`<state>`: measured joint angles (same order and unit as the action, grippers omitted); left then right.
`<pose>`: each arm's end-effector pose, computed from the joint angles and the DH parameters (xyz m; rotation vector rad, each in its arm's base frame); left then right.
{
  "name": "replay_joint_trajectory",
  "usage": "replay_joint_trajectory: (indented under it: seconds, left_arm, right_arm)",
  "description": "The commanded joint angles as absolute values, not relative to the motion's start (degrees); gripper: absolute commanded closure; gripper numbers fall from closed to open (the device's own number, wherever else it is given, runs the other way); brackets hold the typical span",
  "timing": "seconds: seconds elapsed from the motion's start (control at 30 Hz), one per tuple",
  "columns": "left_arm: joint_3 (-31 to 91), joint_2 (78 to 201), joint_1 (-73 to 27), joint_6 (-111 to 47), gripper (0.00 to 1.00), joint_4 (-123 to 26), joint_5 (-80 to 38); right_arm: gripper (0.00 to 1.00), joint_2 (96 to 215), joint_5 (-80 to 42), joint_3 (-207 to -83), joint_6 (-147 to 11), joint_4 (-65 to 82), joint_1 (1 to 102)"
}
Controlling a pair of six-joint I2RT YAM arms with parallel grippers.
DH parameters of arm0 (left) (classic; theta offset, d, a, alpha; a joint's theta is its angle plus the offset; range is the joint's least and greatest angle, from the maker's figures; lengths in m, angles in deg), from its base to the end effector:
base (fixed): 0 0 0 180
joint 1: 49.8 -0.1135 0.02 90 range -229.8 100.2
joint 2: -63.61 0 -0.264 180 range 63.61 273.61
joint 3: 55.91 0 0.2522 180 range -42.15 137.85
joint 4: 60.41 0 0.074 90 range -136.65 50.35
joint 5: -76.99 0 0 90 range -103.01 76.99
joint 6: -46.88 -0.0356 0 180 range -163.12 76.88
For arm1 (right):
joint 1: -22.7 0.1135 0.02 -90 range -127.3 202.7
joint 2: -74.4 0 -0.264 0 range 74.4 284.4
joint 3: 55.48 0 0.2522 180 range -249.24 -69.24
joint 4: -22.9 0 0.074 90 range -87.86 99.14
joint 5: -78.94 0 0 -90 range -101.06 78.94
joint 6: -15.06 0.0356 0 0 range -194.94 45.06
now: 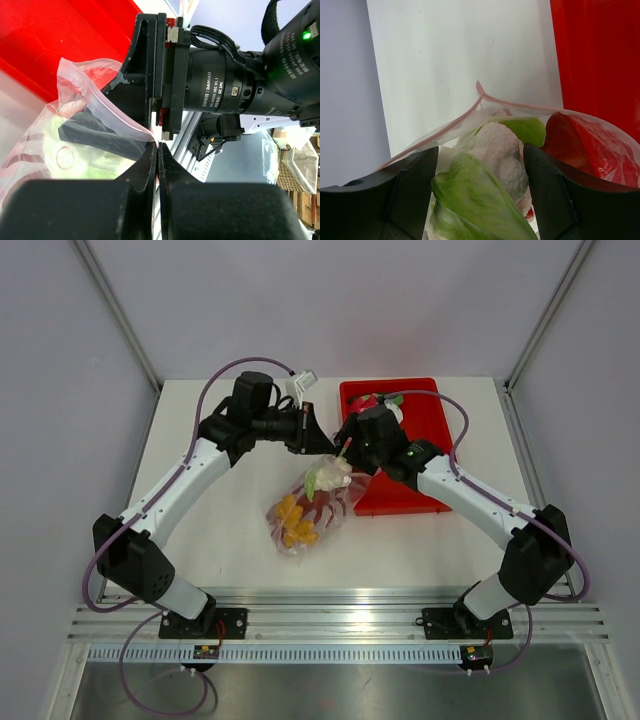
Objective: Place the food in the zip-top bag and seal the zipper
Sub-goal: Place the fake vegetable in the zipper food storage bag, then adjust the zipper food storage bag at the center of the board.
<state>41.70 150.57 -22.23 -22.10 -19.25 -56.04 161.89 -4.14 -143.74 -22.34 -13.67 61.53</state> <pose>0.2902 -0.1789 0.3730 0.6078 2.1240 -1.2811 0.2748 0.2157 0.3167 0.3456 2.2701 0.7439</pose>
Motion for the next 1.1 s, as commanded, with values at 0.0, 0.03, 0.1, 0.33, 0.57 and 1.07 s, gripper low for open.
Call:
replay_joint_trajectory:
  seconds: [0.0,0.03,0.1,0.33,0.57,1.07]
  left_arm:
    - [39.1,152.6,-28.4,-27.6,1.0,-16.0,-39.0]
    - [39.1,153.1,-28.6,-27.6,1.0,-15.7,-39.0]
    - [39.3,153.8,-29.1,-27.6,1.0,-14.7,-38.7]
    - [38.2,154.6,-29.4,-27.1,1.0,-15.4,-39.6]
    - [39.1,154.1,-29.4,-26.3,1.0,-16.0,-41.3]
    - [41.5,150.9,-29.4,-27.3,1.0,-14.7,-43.5]
  right_arm:
    - [0.24,152.1,-10.6,-144.1,-18.3,-4.4,61.2]
    - [0.24,151.8,-10.8,-143.4,-18.1,-4.1,61.0]
    - [0.23,151.3,-10.9,-143.4,-18.0,-4.0,60.9]
    - [0.17,151.2,-10.8,-145.2,-19.2,-4.7,60.9]
    - [0.16,152.5,-10.8,-144.7,-19.0,-4.7,60.9]
    - [0.15,154.2,-18.6,-140.4,-23.6,-9.8,48.7]
